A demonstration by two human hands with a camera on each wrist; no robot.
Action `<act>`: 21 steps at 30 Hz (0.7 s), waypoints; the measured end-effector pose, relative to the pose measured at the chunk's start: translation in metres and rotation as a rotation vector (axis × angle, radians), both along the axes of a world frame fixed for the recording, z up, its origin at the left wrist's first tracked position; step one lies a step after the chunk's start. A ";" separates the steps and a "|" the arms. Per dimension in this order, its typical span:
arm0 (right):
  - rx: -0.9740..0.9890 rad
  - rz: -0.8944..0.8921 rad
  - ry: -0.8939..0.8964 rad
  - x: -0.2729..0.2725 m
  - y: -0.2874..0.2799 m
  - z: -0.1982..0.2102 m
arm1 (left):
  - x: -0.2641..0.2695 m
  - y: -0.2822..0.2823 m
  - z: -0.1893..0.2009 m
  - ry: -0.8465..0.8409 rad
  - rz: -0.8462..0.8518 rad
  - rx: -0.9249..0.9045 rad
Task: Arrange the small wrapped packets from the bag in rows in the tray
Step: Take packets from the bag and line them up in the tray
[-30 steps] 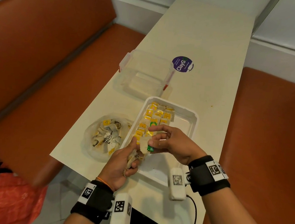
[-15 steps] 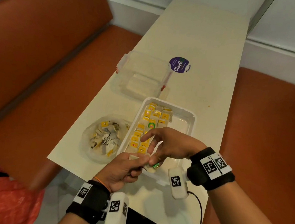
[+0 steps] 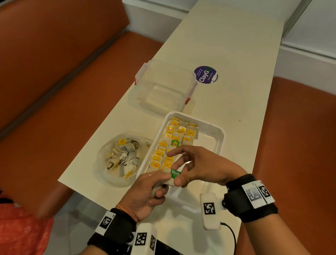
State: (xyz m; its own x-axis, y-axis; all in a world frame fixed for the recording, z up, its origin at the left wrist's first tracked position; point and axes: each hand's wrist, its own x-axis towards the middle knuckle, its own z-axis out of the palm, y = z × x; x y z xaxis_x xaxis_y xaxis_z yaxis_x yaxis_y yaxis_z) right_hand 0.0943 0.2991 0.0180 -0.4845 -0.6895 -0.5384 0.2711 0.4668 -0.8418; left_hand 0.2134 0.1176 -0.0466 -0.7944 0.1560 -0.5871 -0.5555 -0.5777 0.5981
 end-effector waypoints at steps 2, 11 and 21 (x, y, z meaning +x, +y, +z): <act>-0.008 -0.005 -0.012 0.005 0.003 -0.003 | -0.001 0.000 -0.002 -0.007 0.078 0.002; 0.023 -0.251 0.227 0.009 0.008 -0.007 | 0.002 -0.006 -0.005 -0.023 0.196 0.043; -0.105 -0.396 0.169 0.028 -0.014 -0.021 | 0.001 -0.002 -0.007 0.038 0.219 0.052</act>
